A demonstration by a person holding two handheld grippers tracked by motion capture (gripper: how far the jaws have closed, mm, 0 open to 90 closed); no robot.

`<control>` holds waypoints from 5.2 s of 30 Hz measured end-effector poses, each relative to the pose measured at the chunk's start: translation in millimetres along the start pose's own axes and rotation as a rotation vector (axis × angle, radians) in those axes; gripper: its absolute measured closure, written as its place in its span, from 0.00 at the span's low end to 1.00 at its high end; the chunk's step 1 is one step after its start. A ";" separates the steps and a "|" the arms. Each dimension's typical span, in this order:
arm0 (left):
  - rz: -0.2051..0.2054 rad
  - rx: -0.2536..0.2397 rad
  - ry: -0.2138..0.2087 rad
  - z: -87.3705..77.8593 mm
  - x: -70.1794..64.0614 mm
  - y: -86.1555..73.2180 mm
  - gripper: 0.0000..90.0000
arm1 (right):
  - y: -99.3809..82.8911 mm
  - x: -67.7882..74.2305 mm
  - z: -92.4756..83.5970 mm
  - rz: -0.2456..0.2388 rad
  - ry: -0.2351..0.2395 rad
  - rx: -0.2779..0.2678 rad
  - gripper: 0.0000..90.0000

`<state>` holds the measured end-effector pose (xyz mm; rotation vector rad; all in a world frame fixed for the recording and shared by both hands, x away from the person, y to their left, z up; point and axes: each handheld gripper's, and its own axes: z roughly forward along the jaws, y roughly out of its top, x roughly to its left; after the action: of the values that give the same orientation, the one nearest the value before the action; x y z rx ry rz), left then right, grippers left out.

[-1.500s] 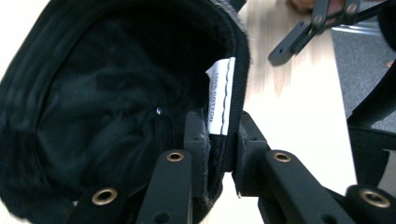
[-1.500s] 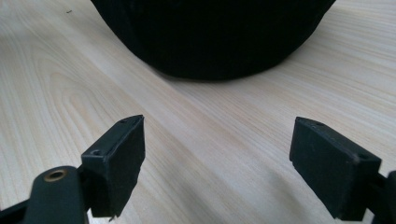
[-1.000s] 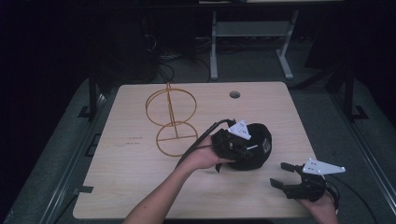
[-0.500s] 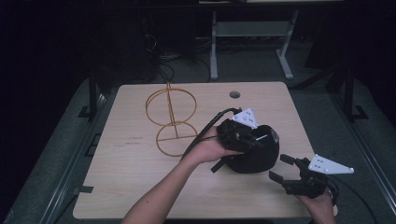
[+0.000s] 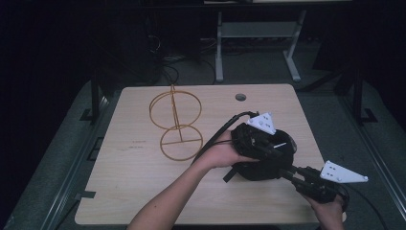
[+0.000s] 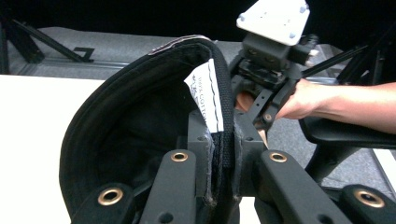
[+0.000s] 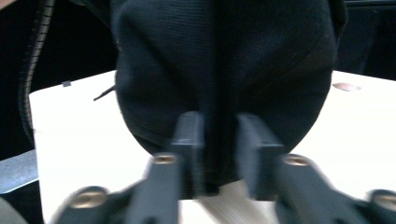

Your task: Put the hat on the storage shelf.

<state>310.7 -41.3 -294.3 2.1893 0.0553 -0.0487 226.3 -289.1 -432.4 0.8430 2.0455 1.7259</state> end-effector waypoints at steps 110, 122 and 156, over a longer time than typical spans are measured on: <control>-0.136 0.081 0.318 -71.7 -25.7 -208.3 0.37 | 168.9 -21.9 28.7 -0.033 0.052 0.115 0.98; -0.131 0.084 0.320 -68.6 -24.6 -209.4 0.37 | 195.7 -20.0 55.3 -0.054 0.094 0.108 0.98; -0.139 0.088 0.328 -68.6 -22.4 -217.3 0.36 | 270.5 8.9 129.9 -0.131 0.212 0.089 0.98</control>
<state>276.7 140.1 -429.8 2.2587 0.3967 0.2340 357.7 -159.0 -195.9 0.5564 2.2735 1.7270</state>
